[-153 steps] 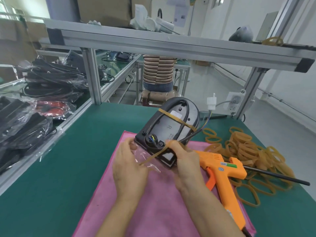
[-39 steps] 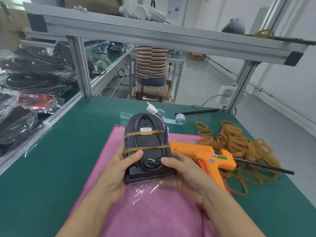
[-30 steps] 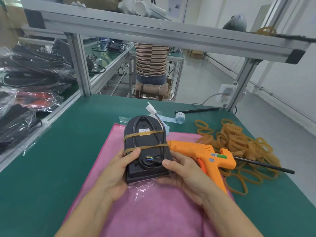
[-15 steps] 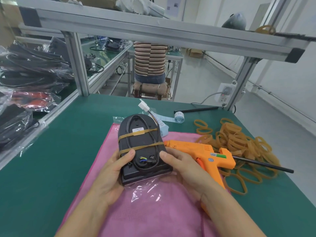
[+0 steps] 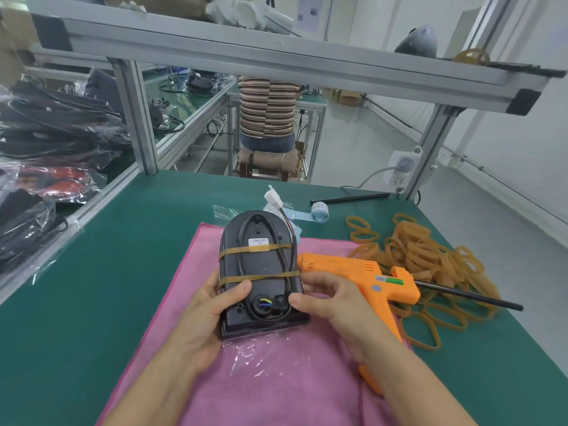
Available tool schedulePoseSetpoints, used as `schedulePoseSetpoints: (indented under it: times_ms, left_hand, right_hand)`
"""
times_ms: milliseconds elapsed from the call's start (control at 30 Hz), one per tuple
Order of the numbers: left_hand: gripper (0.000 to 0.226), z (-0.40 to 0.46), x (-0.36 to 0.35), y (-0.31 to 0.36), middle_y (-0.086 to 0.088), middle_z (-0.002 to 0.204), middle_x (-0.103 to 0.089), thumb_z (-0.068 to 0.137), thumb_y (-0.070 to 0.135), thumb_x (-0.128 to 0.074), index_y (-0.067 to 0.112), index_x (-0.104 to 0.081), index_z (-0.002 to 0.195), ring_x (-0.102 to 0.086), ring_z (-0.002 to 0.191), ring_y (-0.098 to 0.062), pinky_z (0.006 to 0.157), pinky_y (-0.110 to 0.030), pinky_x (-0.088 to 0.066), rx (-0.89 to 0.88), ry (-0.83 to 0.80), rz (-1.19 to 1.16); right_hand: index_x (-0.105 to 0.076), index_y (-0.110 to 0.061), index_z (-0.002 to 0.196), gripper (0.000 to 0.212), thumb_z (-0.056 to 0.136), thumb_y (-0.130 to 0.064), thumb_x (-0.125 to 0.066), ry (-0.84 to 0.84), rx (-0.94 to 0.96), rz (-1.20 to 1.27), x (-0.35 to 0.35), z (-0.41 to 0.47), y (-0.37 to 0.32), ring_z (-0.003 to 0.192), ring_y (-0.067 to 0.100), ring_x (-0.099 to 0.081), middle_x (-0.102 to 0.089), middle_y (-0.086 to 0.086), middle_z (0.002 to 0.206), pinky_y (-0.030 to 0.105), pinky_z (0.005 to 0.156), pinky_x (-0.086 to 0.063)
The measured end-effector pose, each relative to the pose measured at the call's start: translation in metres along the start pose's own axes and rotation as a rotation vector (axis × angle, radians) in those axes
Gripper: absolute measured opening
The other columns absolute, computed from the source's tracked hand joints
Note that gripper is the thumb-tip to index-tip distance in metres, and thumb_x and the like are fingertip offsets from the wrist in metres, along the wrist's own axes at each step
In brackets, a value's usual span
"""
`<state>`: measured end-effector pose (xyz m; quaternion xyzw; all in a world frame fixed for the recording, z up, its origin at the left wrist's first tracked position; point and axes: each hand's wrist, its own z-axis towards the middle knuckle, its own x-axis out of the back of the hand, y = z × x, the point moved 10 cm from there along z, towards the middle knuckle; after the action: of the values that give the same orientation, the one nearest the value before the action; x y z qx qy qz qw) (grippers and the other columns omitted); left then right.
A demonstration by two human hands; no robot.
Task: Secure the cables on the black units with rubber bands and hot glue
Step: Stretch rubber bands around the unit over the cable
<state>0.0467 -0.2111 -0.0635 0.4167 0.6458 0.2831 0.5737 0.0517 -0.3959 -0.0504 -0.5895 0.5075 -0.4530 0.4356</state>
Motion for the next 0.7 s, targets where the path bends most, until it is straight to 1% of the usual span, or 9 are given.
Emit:
schedulePoseSetpoints:
  times_ms: [67, 133, 233, 333, 433, 533, 600, 667, 700]
  left_hand:
    - [0.045, 0.000, -0.001, -0.001, -0.018, 0.106, -0.072, 0.068, 0.011, -0.071, 0.009, -0.066, 0.112, -0.073, 0.085, -0.030, 0.062, -0.034, -0.059, 0.015, -0.017, 0.006]
    - [0.046, -0.001, -0.004, -0.002, -0.018, 0.107, -0.072, 0.068, 0.011, -0.071, 0.010, -0.065, 0.114, -0.072, 0.086, -0.031, 0.063, -0.034, -0.059, 0.028, -0.042, 0.024]
    - [0.054, -0.003, -0.005, -0.002, -0.019, 0.111, -0.071, 0.065, 0.003, -0.078, 0.010, -0.063, 0.117, -0.072, 0.091, -0.032, 0.067, -0.035, -0.060, 0.029, -0.071, 0.041]
    - [0.059, -0.003, -0.007, 0.000, -0.019, 0.111, -0.070, 0.062, -0.003, -0.077, 0.012, -0.063, 0.118, -0.070, 0.093, -0.033, 0.068, -0.037, -0.059, -0.001, -0.075, 0.081]
    - [0.054, -0.003, -0.008, 0.002, -0.020, 0.110, -0.070, 0.063, 0.005, -0.072, 0.009, -0.063, 0.116, -0.071, 0.088, -0.032, 0.064, -0.036, -0.059, -0.015, -0.056, 0.064]
    - [0.055, -0.002, -0.005, 0.001, -0.017, 0.106, -0.072, 0.062, 0.006, -0.070, 0.009, -0.061, 0.116, -0.072, 0.082, -0.029, 0.059, -0.034, -0.058, -0.008, -0.021, 0.037]
    - [0.055, -0.001, -0.004, 0.000, -0.015, 0.105, -0.072, 0.064, 0.006, -0.070, 0.011, -0.060, 0.117, -0.072, 0.081, -0.028, 0.059, -0.034, -0.059, -0.009, -0.008, 0.023]
    - [0.052, -0.001, -0.002, 0.003, -0.016, 0.110, -0.071, 0.066, 0.007, -0.070, 0.013, -0.061, 0.117, -0.072, 0.083, -0.028, 0.063, -0.035, -0.060, -0.016, -0.008, 0.015]
    - [0.052, -0.001, 0.001, 0.005, -0.015, 0.111, -0.071, 0.066, 0.008, -0.070, 0.014, -0.061, 0.117, -0.072, 0.085, -0.028, 0.065, -0.035, -0.060, -0.024, 0.000, 0.017]
  right_hand:
    - [-0.066, -0.005, 0.115, 0.076, 0.045, -0.021, -0.091, -0.035, -0.051, 0.095, -0.003, 0.000, 0.004, 0.106, 0.027, -0.067, -0.071, 0.013, 0.109, 0.042, 0.099, -0.050]
    - [-0.068, -0.002, 0.110, 0.071, 0.044, -0.014, -0.092, -0.102, -0.077, 0.171, -0.010, -0.002, 0.005, 0.101, 0.030, -0.069, -0.073, 0.015, 0.104, 0.040, 0.094, -0.053]
    - [-0.073, -0.002, 0.103, 0.052, 0.054, -0.010, -0.088, -0.181, -0.085, 0.227, -0.021, -0.006, 0.002, 0.100, 0.034, -0.069, -0.072, 0.018, 0.103, 0.041, 0.092, -0.053]
    - [-0.074, -0.003, 0.100, 0.033, 0.068, 0.003, -0.077, -0.184, -0.091, 0.191, -0.023, -0.006, 0.003, 0.094, 0.034, -0.071, -0.073, 0.018, 0.101, 0.036, 0.082, -0.056]
    - [-0.074, -0.003, 0.100, 0.029, 0.073, 0.005, -0.074, -0.167, -0.079, 0.149, -0.020, -0.006, 0.002, 0.093, 0.031, -0.071, -0.074, 0.017, 0.099, 0.035, 0.082, -0.056]
    - [-0.073, -0.009, 0.102, 0.027, 0.077, 0.001, -0.074, -0.152, -0.015, 0.066, -0.018, -0.010, -0.005, 0.097, 0.025, -0.071, -0.075, 0.010, 0.100, 0.033, 0.088, -0.055]
    - [-0.072, -0.015, 0.107, 0.028, 0.080, -0.012, -0.076, -0.139, 0.061, 0.000, -0.017, -0.015, -0.013, 0.100, 0.017, -0.069, -0.075, 0.004, 0.103, 0.030, 0.091, -0.053]
    - [-0.069, -0.027, 0.101, 0.031, 0.073, -0.037, -0.076, -0.037, 0.154, -0.133, 0.002, -0.021, -0.027, 0.091, -0.002, -0.067, -0.073, -0.007, 0.098, 0.015, 0.080, -0.050]
    - [-0.067, -0.030, 0.097, 0.031, 0.071, -0.044, -0.075, 0.080, 0.197, -0.245, 0.021, -0.024, -0.034, 0.084, -0.006, -0.063, -0.070, -0.011, 0.094, 0.009, 0.073, -0.046]
